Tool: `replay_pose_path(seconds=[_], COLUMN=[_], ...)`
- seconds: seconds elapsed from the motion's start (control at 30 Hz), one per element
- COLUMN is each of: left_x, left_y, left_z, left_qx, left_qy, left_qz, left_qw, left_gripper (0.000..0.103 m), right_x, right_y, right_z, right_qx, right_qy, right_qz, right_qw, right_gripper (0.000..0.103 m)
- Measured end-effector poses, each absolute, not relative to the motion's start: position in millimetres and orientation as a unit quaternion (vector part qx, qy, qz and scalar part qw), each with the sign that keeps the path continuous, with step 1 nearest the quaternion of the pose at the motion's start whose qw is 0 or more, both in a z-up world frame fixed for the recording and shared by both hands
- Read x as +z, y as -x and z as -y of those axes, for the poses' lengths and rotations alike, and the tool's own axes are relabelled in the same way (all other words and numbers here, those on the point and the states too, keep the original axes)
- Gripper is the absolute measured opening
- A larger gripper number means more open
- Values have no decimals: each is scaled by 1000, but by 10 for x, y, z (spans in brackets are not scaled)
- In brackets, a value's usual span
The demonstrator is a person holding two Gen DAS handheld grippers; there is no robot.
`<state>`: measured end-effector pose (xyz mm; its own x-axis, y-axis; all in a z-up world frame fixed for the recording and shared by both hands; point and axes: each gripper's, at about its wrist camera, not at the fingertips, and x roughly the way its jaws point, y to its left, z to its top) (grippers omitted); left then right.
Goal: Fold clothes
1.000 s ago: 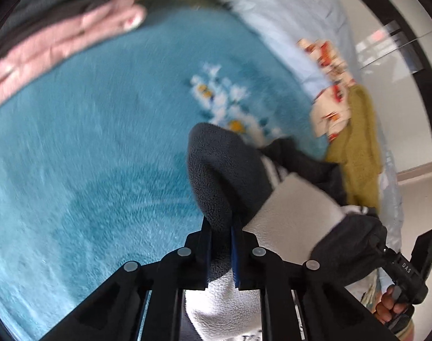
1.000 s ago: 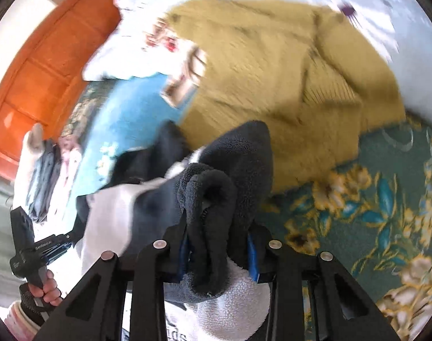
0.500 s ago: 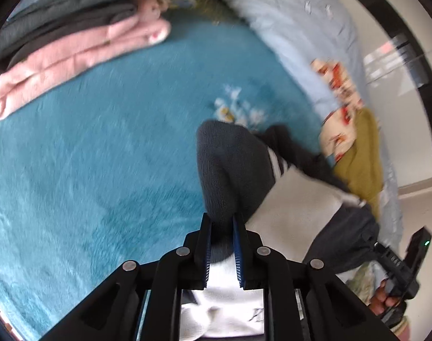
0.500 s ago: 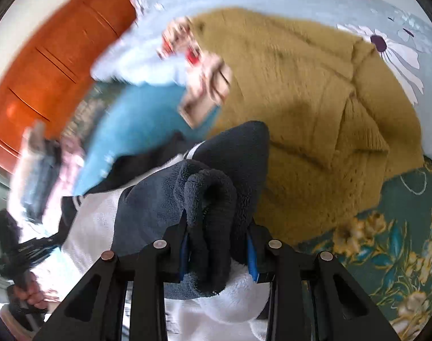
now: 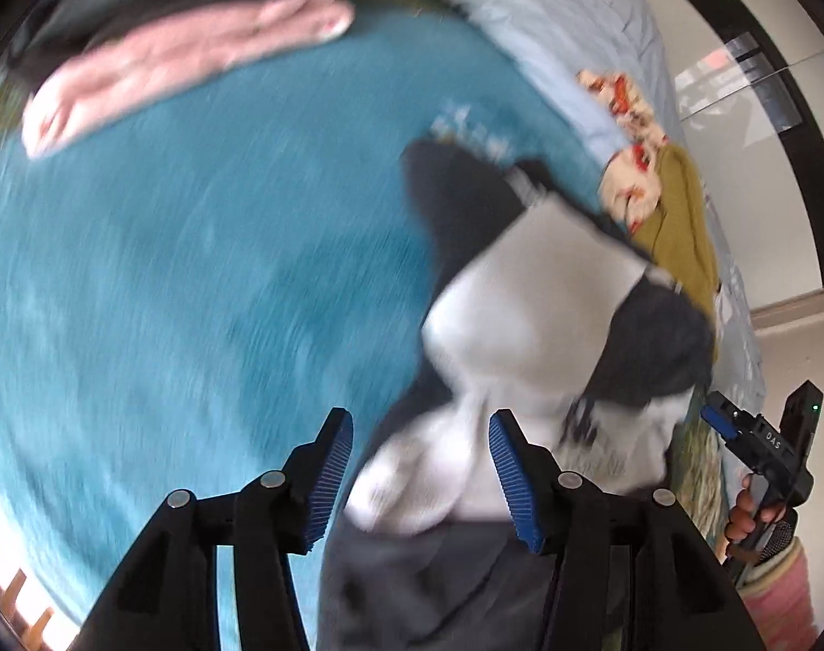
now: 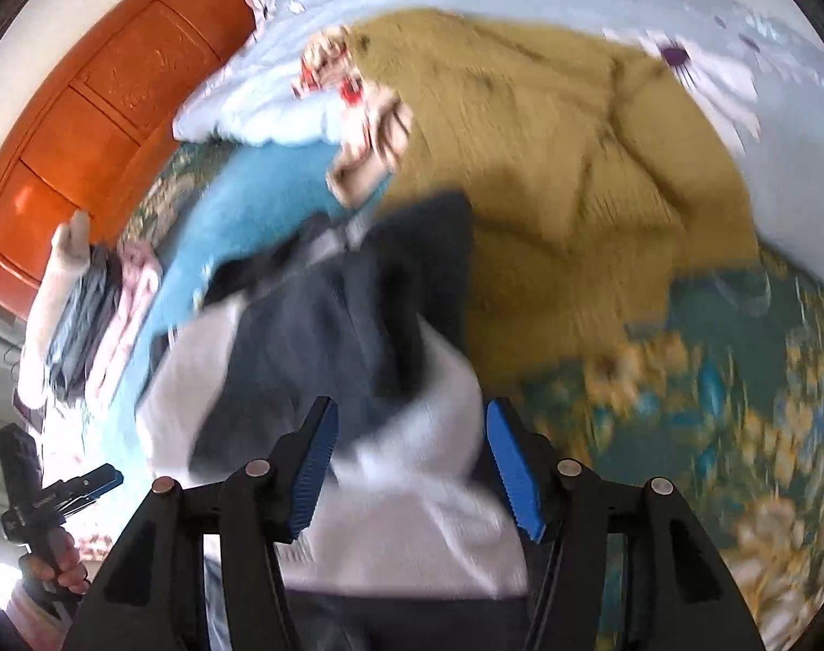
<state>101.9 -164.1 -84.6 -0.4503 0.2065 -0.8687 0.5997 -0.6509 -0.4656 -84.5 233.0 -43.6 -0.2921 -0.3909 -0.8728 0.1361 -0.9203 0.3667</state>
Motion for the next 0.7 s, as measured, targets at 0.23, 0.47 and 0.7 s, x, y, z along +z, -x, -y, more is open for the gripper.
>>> replay_pose_path(seconds=[0.23, 0.47, 0.7], left_x=[-1159, -1352, -1440], left_y=[-1716, -2122, -2265], left_z=[1329, 1143, 963], left_qx=[-716, -691, -665], left_qy=[-532, -525, -543], left_qz=[-433, -483, -504], left_qw=[127, 117, 92], left_gripper=[57, 56, 56], right_x=[-863, -1119, -1149], right_y=[136, -334, -558], right_z=[-2873, -3193, -3048], right_qx=[-751, -729, -714], right_qy=[-625, -638, -647], right_qz=[165, 224, 233], right_qw=[134, 103, 135], right_gripper=[59, 59, 60])
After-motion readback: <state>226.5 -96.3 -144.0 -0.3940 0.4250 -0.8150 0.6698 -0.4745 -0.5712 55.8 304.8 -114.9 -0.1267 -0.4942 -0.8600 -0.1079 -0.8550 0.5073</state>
